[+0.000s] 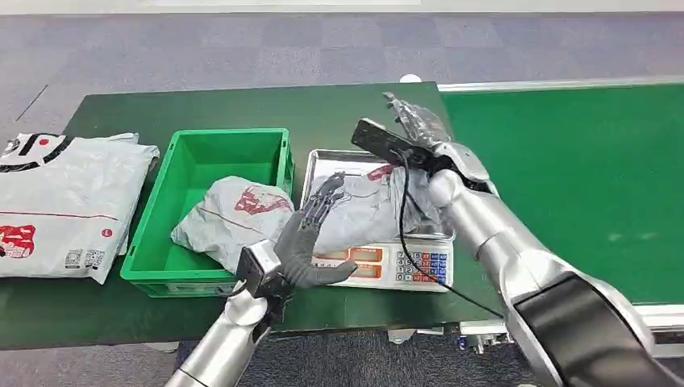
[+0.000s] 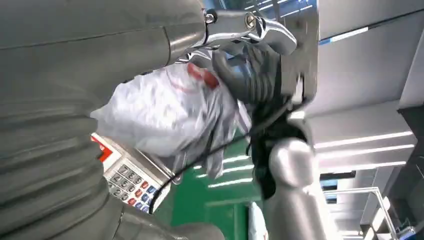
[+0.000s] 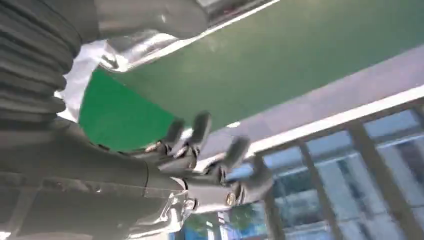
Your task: Moved the parcel from conveyor to table for the left to box.
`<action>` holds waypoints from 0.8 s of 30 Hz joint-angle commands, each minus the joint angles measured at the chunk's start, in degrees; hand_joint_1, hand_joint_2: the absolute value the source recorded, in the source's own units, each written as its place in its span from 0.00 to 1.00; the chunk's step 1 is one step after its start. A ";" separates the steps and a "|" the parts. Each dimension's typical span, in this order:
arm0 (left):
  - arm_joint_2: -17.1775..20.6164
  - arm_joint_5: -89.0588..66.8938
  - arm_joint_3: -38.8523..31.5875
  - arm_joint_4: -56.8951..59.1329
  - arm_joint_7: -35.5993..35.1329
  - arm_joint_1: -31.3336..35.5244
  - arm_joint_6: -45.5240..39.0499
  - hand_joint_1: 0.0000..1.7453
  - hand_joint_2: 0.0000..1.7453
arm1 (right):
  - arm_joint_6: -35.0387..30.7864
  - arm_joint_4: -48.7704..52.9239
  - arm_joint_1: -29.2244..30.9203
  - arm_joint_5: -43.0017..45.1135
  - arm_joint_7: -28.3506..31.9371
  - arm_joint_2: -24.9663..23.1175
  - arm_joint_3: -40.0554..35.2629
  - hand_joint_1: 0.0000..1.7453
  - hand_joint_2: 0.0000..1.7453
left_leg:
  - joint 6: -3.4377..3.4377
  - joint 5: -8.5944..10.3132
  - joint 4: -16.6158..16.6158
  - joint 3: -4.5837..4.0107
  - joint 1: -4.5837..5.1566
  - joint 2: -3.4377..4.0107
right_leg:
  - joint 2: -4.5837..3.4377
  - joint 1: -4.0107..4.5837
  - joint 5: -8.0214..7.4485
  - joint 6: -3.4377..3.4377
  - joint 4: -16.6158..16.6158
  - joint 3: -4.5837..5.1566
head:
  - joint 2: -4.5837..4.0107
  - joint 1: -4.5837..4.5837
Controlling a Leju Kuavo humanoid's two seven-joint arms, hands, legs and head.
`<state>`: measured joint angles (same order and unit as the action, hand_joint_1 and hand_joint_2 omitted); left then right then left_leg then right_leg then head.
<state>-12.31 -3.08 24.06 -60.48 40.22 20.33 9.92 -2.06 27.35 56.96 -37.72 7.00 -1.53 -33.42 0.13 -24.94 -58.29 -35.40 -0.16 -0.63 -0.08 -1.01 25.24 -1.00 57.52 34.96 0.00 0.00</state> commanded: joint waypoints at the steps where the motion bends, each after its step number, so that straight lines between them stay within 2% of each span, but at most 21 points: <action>1: 2.02 -0.08 -1.85 0.45 -0.22 0.16 -0.27 0.00 1.00 | 1.27 12.85 -10.21 6.55 4.49 5.82 10.60 0.00 1.00 | 0.02 -0.02 0.09 0.15 -0.06 0.01 | 0.05 0.08 0.00 0.06 -0.14 -0.19 | 0.00 0.00; 2: 2.16 -0.13 -2.21 0.27 -0.22 -0.08 0.00 0.00 1.00 | 4.00 16.68 -14.90 10.00 6.63 7.40 13.17 0.00 1.00 | 0.04 -0.02 0.21 0.29 -0.07 0.07 | -0.01 0.09 -0.02 0.10 -0.25 -0.31 | 0.00 0.00; 5: 1.97 -0.80 -3.28 0.86 -0.22 -0.35 -0.07 0.00 1.00 | 4.12 24.06 -23.58 15.36 12.12 9.58 17.95 0.00 1.00 | 0.05 0.05 0.40 0.53 -0.15 -0.35 | 0.44 0.18 0.05 0.11 -0.50 -0.66 | 0.00 0.02; 7: 1.92 -1.35 -3.58 2.44 -0.22 -0.21 -0.56 0.00 1.00 | 0.64 32.19 -29.66 19.04 18.14 8.94 22.60 0.00 1.00 | 0.03 0.00 0.33 0.47 -0.16 -0.53 | 0.59 0.21 0.13 0.09 -0.47 -0.68 | 0.00 0.00; 10: 1.56 -3.42 -3.44 7.76 -0.22 1.05 -0.46 0.00 1.00 | -2.55 44.12 -36.44 22.51 22.62 6.60 27.64 0.00 1.00 | 0.01 -0.08 0.16 0.26 -0.08 -0.54 | 0.55 0.10 0.25 0.00 -0.22 -0.47 | 0.00 0.00; 13: 0.67 -5.87 -2.94 13.54 -1.37 3.45 -0.52 0.00 1.00 | -5.42 50.21 -38.24 24.05 27.18 5.16 29.75 0.00 1.00 | 0.00 -0.19 0.07 0.11 -0.03 -0.45 | 0.44 0.04 0.27 -0.02 -0.09 -0.26 | 0.00 0.00; 16: 0.45 -8.37 -2.04 15.94 -2.74 5.30 -1.82 0.00 1.00 | -6.25 50.68 -37.58 23.82 27.55 5.42 29.72 0.00 1.00 | 0.00 -0.21 0.03 0.09 -0.03 -0.55 | 0.56 0.04 0.32 0.00 -0.07 -0.26 | 0.00 0.00; 18: 0.64 -17.28 1.48 21.80 -7.68 9.32 -7.67 0.00 1.00 | -7.50 49.24 -36.26 24.63 28.81 5.29 30.04 0.00 1.00 | 0.01 -0.24 0.07 0.19 -0.02 -0.37 | 0.39 0.03 0.34 0.02 -0.10 -0.31 | 0.00 0.00; 24: -1.57 -24.05 2.81 31.24 -11.95 16.08 -12.82 0.00 1.00 | -9.36 50.86 -35.98 24.56 31.14 4.08 29.45 0.00 1.00 | -0.01 -0.17 0.00 0.09 -0.02 -0.24 | 0.28 0.03 0.24 -0.01 -0.05 -0.17 | 0.00 0.00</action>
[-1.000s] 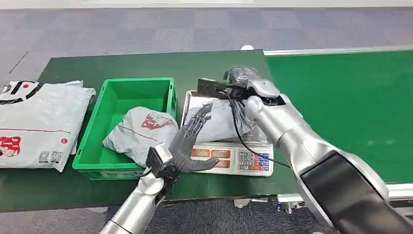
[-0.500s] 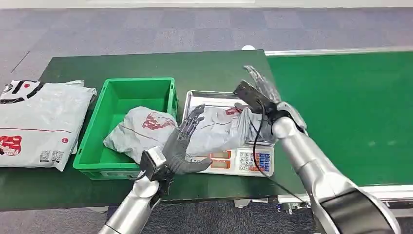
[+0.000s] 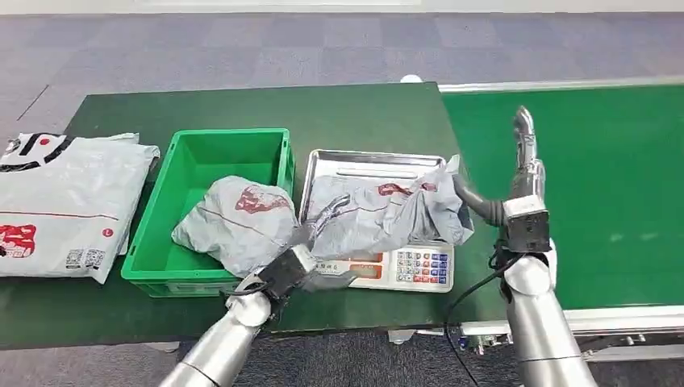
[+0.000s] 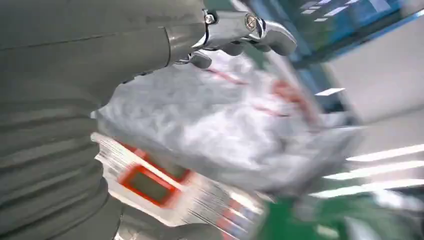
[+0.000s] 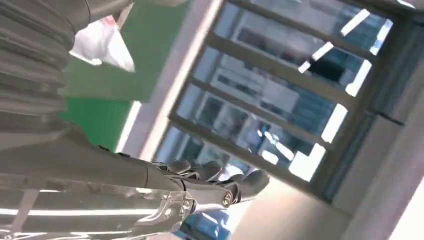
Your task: Moved the parcel from conveyor to table for the left to box.
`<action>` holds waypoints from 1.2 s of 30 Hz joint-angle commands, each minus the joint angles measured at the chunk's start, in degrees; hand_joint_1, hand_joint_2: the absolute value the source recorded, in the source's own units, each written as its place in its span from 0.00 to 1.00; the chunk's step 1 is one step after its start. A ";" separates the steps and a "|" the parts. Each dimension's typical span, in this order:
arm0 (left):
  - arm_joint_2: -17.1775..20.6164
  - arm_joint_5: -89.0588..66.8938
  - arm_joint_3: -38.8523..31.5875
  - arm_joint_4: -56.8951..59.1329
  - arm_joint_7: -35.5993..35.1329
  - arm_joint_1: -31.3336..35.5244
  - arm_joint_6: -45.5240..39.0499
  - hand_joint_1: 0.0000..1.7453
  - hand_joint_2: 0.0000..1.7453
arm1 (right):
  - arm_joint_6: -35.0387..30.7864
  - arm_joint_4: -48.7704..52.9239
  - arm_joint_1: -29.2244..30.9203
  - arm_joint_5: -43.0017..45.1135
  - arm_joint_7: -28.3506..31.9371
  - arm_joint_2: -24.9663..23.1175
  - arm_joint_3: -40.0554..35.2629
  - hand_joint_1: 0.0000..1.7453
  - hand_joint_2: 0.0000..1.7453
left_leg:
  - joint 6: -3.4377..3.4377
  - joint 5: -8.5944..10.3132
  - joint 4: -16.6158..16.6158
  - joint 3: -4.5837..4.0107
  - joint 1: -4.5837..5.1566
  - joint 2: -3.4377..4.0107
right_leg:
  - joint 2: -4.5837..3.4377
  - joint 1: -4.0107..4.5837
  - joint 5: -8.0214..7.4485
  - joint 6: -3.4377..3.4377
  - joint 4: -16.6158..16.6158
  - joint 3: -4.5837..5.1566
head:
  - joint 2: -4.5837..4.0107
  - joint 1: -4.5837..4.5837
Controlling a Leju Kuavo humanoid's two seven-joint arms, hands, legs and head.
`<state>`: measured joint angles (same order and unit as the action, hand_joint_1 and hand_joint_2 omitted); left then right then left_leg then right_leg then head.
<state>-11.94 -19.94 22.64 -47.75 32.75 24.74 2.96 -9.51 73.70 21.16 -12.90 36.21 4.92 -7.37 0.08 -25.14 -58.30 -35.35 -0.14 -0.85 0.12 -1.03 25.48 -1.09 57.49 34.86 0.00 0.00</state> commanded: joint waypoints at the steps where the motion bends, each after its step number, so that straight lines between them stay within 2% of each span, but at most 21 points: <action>1: -2.34 -9.04 4.58 19.64 -5.86 12.70 -7.86 0.00 1.00 | -2.47 5.44 -0.63 -0.94 2.23 -2.44 2.99 0.00 1.00 | 0.03 0.04 0.03 0.08 -0.05 -0.07 | 0.14 0.07 -0.01 0.09 -0.06 -0.14 | 0.00 0.00; 7: -3.32 -15.83 4.43 23.55 -13.41 17.16 -22.21 0.00 1.00 | -2.53 7.10 -1.10 -2.69 1.97 -3.50 1.80 0.00 1.00 | 0.07 0.03 -0.02 0.10 -0.09 0.00 | 0.05 0.11 -0.04 0.12 -0.03 -0.13 | 0.00 0.00; 9: -3.39 -18.81 3.54 23.64 -15.64 18.61 -33.54 0.00 1.00 | -1.67 7.14 -0.78 -3.37 1.39 -3.63 1.04 0.00 1.00 | 0.04 0.02 -0.02 0.07 -0.05 0.12 | -0.09 0.07 -0.08 0.08 -0.01 -0.08 | 0.00 0.00; 11: -3.22 -20.75 3.36 23.89 -16.86 19.62 -34.92 0.00 1.00 | -1.46 5.37 -0.05 -3.45 1.32 -3.23 -0.09 0.00 1.00 | 0.06 0.00 0.01 0.15 -0.07 0.24 | -0.17 0.09 -0.09 0.12 -0.05 -0.13 | 0.00 0.00; 15: -3.30 -22.16 3.84 24.53 -17.58 19.88 -34.39 0.00 1.00 | -1.70 3.84 0.73 -3.48 1.62 -3.05 -0.62 0.00 1.00 | 0.05 0.03 0.03 0.15 -0.05 0.24 | -0.20 0.07 -0.10 0.09 -0.05 -0.11 | 0.00 0.00; 19: -4.57 -25.56 5.93 27.02 -19.31 20.24 -28.39 0.00 1.00 | -2.65 2.47 1.17 -3.30 2.11 -2.46 -1.44 0.00 1.00 | 0.02 0.00 -0.02 0.10 -0.05 0.24 | -0.20 0.07 -0.09 0.06 -0.02 -0.09 | 0.00 0.00; 27: -4.75 -25.67 6.00 26.97 -19.42 20.03 -28.60 0.00 1.00 | -2.69 2.49 0.99 -3.29 2.12 -2.37 -1.39 0.00 1.00 | 0.02 0.01 0.00 0.09 -0.03 0.20 | -0.17 0.04 -0.09 0.07 -0.03 -0.11 | 0.00 0.00; 29: -4.99 -25.53 6.06 27.36 -18.88 20.09 -25.03 0.00 1.00 | -2.81 2.76 0.75 -3.28 2.04 -2.21 -1.48 0.00 1.00 | 0.04 0.00 0.02 0.15 -0.05 0.24 | -0.19 0.07 -0.10 0.09 -0.06 -0.16 | 0.00 0.00; 30: -5.06 -25.96 6.43 27.35 -18.81 20.00 -24.92 0.34 1.00 | -2.81 2.75 0.64 -3.27 2.04 -2.13 -1.45 0.00 1.00 | 0.02 0.02 0.00 0.08 -0.01 0.18 | -0.15 0.02 -0.09 0.07 -0.01 -0.08 | 0.00 0.00; 31: -5.36 -26.43 6.90 27.54 -18.63 19.79 -24.04 1.00 1.00 | -2.82 2.82 0.49 -3.27 2.02 -2.06 -1.38 0.00 1.00 | 0.03 0.01 0.01 0.11 -0.03 0.20 | -0.15 0.04 -0.09 0.09 -0.03 -0.12 | 0.00 0.00; 36: -6.00 -27.96 8.76 28.07 -17.26 19.97 -19.38 1.00 1.00 | -2.80 3.89 -0.24 -3.53 1.72 -2.05 -0.76 0.00 1.00 | 0.03 0.00 0.10 0.25 -0.05 0.23 | -0.16 0.08 -0.10 0.10 -0.16 -0.27 | 0.00 0.00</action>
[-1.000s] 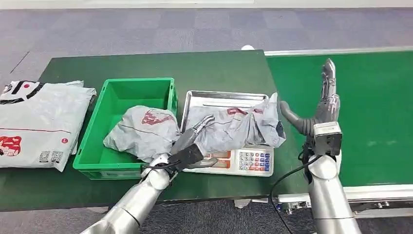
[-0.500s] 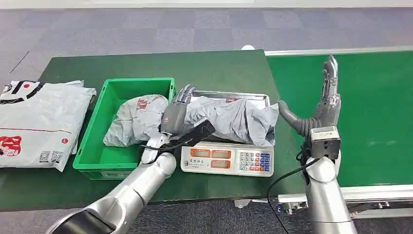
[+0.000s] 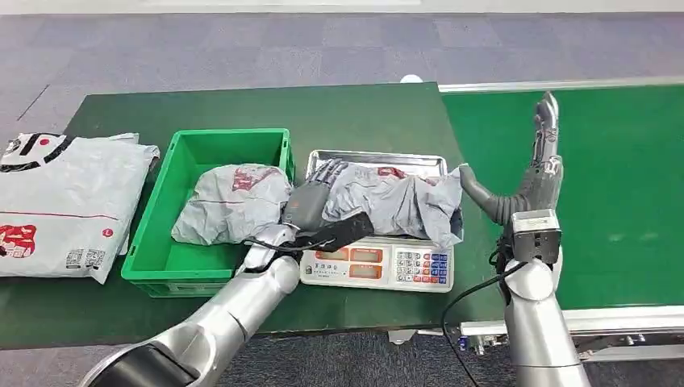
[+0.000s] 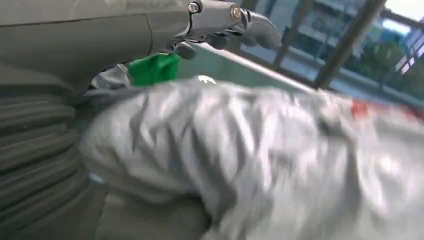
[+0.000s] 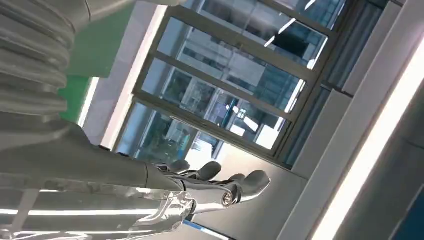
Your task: Moved the parcel from conveyor to table for the left to box.
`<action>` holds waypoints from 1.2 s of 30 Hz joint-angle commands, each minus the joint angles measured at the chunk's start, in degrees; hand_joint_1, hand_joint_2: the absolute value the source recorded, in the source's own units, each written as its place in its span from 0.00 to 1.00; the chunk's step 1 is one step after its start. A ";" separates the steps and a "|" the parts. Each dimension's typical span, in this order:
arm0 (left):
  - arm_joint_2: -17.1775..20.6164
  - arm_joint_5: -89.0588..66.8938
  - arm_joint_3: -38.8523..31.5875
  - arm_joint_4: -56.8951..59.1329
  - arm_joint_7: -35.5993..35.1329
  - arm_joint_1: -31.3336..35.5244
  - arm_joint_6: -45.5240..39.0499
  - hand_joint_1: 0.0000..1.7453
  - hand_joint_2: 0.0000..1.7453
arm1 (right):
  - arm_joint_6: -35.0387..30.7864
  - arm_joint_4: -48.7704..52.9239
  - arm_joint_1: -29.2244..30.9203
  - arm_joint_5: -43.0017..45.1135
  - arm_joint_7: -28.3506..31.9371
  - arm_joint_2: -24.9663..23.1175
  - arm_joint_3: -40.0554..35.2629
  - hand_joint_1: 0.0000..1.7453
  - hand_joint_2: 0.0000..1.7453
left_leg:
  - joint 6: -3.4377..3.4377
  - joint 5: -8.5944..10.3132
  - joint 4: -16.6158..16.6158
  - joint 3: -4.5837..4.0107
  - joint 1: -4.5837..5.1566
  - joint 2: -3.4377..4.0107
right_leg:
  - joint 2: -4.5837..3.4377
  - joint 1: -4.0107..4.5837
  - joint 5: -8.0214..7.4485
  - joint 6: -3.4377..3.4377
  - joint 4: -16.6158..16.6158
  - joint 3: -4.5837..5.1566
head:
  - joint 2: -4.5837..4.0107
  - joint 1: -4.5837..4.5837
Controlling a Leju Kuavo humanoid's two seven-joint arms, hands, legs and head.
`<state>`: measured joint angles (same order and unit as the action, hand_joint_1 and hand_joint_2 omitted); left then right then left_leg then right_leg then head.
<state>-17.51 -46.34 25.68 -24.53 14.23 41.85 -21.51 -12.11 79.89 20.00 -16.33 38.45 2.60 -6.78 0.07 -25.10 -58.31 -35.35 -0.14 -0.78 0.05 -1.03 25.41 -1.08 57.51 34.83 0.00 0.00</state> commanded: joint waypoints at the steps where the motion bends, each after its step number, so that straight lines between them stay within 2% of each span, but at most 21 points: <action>1: -0.41 -1.66 5.86 4.83 1.50 2.95 5.74 1.00 1.00 | -0.12 -2.12 0.80 -0.16 -0.58 0.32 -1.33 0.00 1.00 | 0.03 -0.05 0.08 0.23 -0.06 0.14 | -0.06 0.08 0.00 0.10 -0.15 -0.24 | 0.00 0.00; 3: -0.48 -1.78 5.69 4.19 2.34 2.75 5.51 1.00 1.00 | 0.33 -1.65 0.53 -0.48 -0.91 0.21 -0.88 0.00 1.00 | 0.04 -0.06 0.14 0.31 -0.06 0.19 | -0.10 0.09 -0.02 0.11 -0.21 -0.31 | 0.00 0.00; 4: -0.45 -1.01 4.70 3.43 3.37 2.36 3.92 1.00 1.00 | 0.58 -1.32 0.29 -0.76 -1.16 0.13 -0.71 0.00 1.00 | 0.03 -0.04 0.03 0.12 -0.04 0.09 | -0.04 0.05 0.01 0.06 -0.07 -0.12 | 0.00 0.00; 11: 0.18 0.18 1.89 0.48 7.65 1.17 -3.94 1.00 1.00 | 1.64 -0.43 -0.04 -1.96 -2.28 -0.59 -0.36 0.00 1.00 | 0.05 -0.06 0.08 0.20 -0.05 0.19 | -0.13 0.07 0.00 0.11 -0.11 -0.16 | 0.00 0.00; 12: 0.27 1.03 0.71 -0.90 9.48 0.51 -7.18 1.00 1.00 | 1.62 0.08 -0.35 -1.99 -2.36 -0.62 -0.16 0.00 1.00 | 0.05 -0.07 0.11 0.25 -0.06 0.20 | -0.12 0.08 0.00 0.12 -0.15 -0.23 | 0.00 0.00; 28: 0.37 1.15 0.64 -0.91 9.67 0.58 -7.05 1.00 1.00 | 1.61 0.34 -0.57 -2.01 -2.41 -0.61 -0.12 0.00 1.00 | 0.03 -0.04 0.02 0.04 -0.03 0.13 | -0.09 0.04 0.00 0.06 -0.04 -0.02 | 0.00 0.00; 32: 1.09 6.18 -3.72 -6.60 18.45 -1.69 -18.07 1.00 1.00 | 1.66 1.25 -1.35 -2.10 -2.78 -0.66 -0.14 0.00 1.00 | 0.05 -0.09 0.11 0.25 -0.06 0.24 | -0.16 0.08 0.01 0.12 -0.15 -0.22 | 0.00 0.00; 34: 2.37 6.84 -7.96 -13.53 21.63 -4.08 -18.49 1.00 1.00 | 1.63 1.43 -1.65 -2.09 -3.01 -0.39 -0.35 0.00 1.00 | 0.04 -0.08 0.05 0.11 -0.03 0.24 | -0.18 0.05 0.01 0.09 -0.06 -0.06 | 0.00 0.00; 36: 1.40 0.90 -14.72 -20.55 23.26 -6.94 -18.49 1.00 1.00 | 1.54 1.51 -1.89 -2.00 -3.11 -0.03 -0.37 0.00 1.00 | 0.07 -0.12 0.11 0.27 -0.06 0.36 | -0.28 0.08 0.02 0.14 -0.13 -0.18 | 0.00 0.00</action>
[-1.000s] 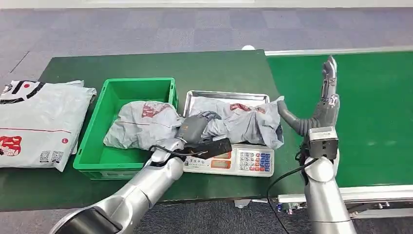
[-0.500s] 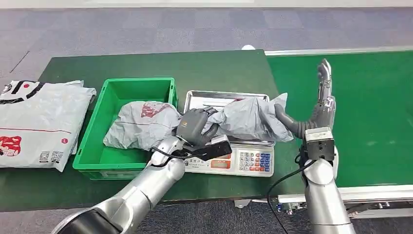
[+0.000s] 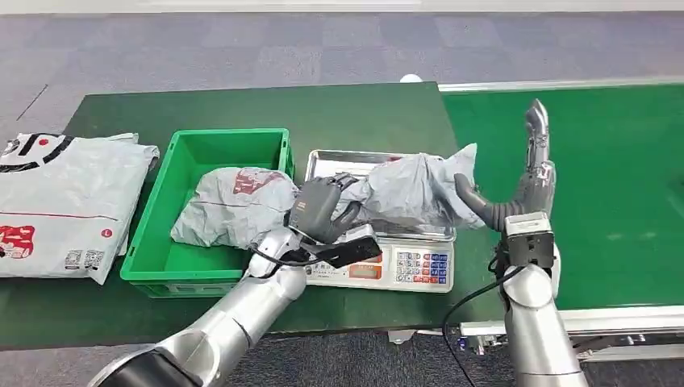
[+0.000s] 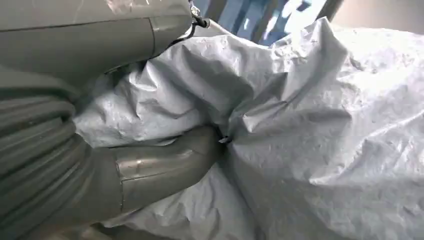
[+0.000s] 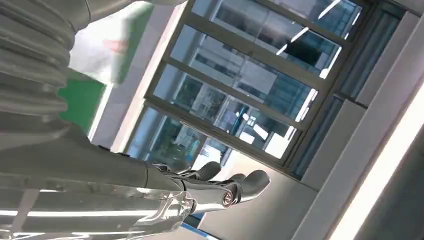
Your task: Moved the parcel from conveyor to table for the left to box.
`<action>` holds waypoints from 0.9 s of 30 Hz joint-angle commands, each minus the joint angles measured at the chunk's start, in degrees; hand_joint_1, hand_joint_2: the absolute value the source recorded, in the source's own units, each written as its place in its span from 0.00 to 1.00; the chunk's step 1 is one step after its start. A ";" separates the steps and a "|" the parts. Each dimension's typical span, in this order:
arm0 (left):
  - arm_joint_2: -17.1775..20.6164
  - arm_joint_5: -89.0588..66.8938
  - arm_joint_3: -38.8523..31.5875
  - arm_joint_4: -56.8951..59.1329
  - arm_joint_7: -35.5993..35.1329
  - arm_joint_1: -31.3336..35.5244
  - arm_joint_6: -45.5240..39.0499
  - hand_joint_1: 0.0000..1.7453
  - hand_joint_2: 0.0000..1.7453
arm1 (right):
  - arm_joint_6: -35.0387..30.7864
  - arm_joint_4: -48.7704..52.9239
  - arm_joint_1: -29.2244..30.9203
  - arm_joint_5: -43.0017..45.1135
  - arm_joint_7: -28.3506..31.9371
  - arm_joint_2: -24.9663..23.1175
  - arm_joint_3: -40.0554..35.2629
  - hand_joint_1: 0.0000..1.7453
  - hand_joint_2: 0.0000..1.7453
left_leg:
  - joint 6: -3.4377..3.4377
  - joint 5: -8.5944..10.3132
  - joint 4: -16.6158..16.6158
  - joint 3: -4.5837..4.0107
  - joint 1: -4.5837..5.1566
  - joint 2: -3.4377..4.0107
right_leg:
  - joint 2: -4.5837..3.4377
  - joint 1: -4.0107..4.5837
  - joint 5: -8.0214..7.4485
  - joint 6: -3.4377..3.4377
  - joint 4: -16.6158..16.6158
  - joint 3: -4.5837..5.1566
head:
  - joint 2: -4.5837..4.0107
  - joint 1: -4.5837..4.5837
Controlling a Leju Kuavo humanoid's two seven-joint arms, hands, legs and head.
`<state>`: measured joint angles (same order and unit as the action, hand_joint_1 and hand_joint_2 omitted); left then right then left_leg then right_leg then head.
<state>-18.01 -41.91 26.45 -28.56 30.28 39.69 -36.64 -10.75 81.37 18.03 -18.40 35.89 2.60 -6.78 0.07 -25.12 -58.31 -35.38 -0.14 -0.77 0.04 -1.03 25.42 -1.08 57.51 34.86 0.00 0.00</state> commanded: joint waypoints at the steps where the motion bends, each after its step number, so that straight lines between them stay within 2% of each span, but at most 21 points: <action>1: 1.16 -5.69 -18.97 -19.54 8.87 -6.08 -3.36 1.00 1.00 | 0.11 0.06 -0.09 0.15 -0.67 0.28 -0.43 0.00 1.00 | 0.04 -0.06 0.03 0.09 -0.04 0.21 | -0.16 0.05 -0.01 0.07 -0.05 -0.04 | 0.00 0.00; 3: 0.60 -8.63 -23.13 -28.22 9.72 -9.18 -3.36 1.00 1.00 | -0.14 0.08 -0.32 0.37 -0.74 0.74 -0.37 0.00 1.00 | 0.05 -0.09 0.08 0.22 -0.06 0.25 | -0.18 0.08 0.01 0.10 -0.13 -0.17 | 0.00 0.02; 5: 1.16 -8.86 -24.61 -39.40 9.72 -13.31 -3.36 1.00 1.00 | -0.35 0.43 -0.60 0.55 -0.74 0.91 -0.16 0.00 1.00 | 0.04 -0.12 0.06 0.24 -0.08 0.33 | -0.24 0.11 0.01 0.11 -0.13 -0.18 | 0.00 0.00; 7: 1.95 -8.18 -25.37 -44.67 9.72 -16.00 -3.36 1.00 1.00 | -0.39 0.60 -0.61 0.54 -0.74 0.78 -0.06 0.00 1.00 | 0.03 -0.11 0.00 0.09 -0.06 0.35 | -0.28 0.08 0.01 0.07 -0.06 -0.01 | 0.00 0.00; 9: 2.40 -9.00 -26.15 -45.46 9.72 -16.94 -3.36 1.00 1.00 | -0.40 0.34 -0.29 0.55 -0.74 0.77 -0.14 0.00 1.00 | 0.08 -0.18 0.10 0.31 -0.05 0.62 | -0.55 0.08 0.02 0.12 -0.13 -0.12 | 0.00 0.00; 11: 2.40 -10.49 -27.53 -44.82 9.72 -17.29 -3.36 1.00 1.00 | -0.18 -0.05 0.13 0.57 -0.81 0.78 -0.28 0.00 1.00 | 0.07 -0.15 0.10 0.23 -0.02 0.58 | -0.51 0.04 0.01 0.10 -0.08 -0.03 | 0.00 0.00; 13: 0.04 -19.14 -33.66 -48.06 9.72 -18.07 -3.36 1.00 1.00 | 0.13 -0.42 0.54 0.53 -0.84 0.59 -0.41 0.00 1.00 | 0.08 -0.17 0.15 0.36 -0.07 0.59 | -0.50 0.09 0.02 0.12 -0.18 -0.19 | 0.00 0.00; 15: -1.93 -25.35 -41.17 -46.78 9.72 -17.41 -3.36 1.00 1.00 | 0.44 -0.30 0.65 0.19 -0.95 0.36 -0.57 0.00 1.00 | 0.05 -0.16 0.04 0.18 -0.06 0.56 | -0.49 0.08 0.03 0.07 -0.08 -0.02 | 0.00 0.00; 16: -1.09 -26.28 -42.99 -43.27 8.56 -16.50 -3.36 1.00 1.00 | 0.50 -0.09 0.57 0.02 -1.03 0.37 -0.52 0.00 1.00 | 0.06 -0.17 0.10 0.28 -0.06 0.63 | -0.53 0.08 0.02 0.10 -0.13 -0.11 | 0.00 0.00; 17: 0.78 -29.38 -42.90 -37.38 2.92 -15.91 -3.36 1.00 1.00 | 0.51 0.21 0.38 -0.25 -1.20 0.43 -0.46 0.00 1.00 | 0.04 -0.13 0.02 0.09 -0.05 0.50 | -0.44 0.06 0.02 0.05 -0.03 0.05 | 0.00 0.00; 19: 7.50 -27.16 -35.59 -28.18 -8.29 -15.03 -3.36 1.00 1.00 | 0.63 1.02 -0.19 -0.90 -1.57 0.50 0.34 0.00 1.00 | 0.04 -0.07 0.21 0.32 0.03 0.41 | -0.34 -0.01 0.03 0.06 -0.15 -0.18 | 0.00 0.00; 20: 8.59 -25.74 -34.97 -27.41 -10.46 -15.55 -2.58 1.00 1.00 | 0.64 1.34 -0.46 -1.33 -1.65 0.41 0.67 0.00 1.00 | 0.07 -0.04 0.32 0.44 0.02 0.48 | -0.40 -0.01 -0.01 0.10 -0.23 -0.26 | 0.00 0.00; 21: 10.27 -25.62 -33.50 -25.14 -14.86 -15.58 2.33 1.00 1.00 | 0.78 1.55 -0.68 -2.07 -1.82 0.24 1.02 0.00 1.00 | 0.07 -0.04 0.36 0.50 0.02 0.46 | -0.37 0.00 -0.01 0.13 -0.28 -0.32 | 0.00 0.00; 23: 11.28 -25.71 -32.99 -21.83 -18.67 -15.47 7.19 1.00 1.00 | 0.92 1.69 -0.90 -2.94 -1.97 0.03 1.37 0.00 1.00 | 0.08 -0.07 0.28 0.42 0.01 0.47 | -0.37 0.00 0.01 0.13 -0.18 -0.20 | 0.00 0.00; 27: 11.74 -26.84 -32.30 -17.13 -21.79 -14.94 13.59 1.00 1.00 | 1.39 2.82 -1.75 -3.79 -2.40 -0.04 2.00 0.00 1.00 | 0.05 -0.06 0.15 0.26 -0.04 0.26 | -0.13 0.06 0.09 0.07 -0.11 -0.12 | 0.00 0.02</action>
<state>-11.83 -67.73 -7.06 -61.17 12.95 22.29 -30.72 -10.14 83.45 16.37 -21.05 34.25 2.93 -6.58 0.10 -25.17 -58.29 -35.33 -0.18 -0.47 -0.16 -0.98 25.47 -1.07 57.52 34.96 0.00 0.02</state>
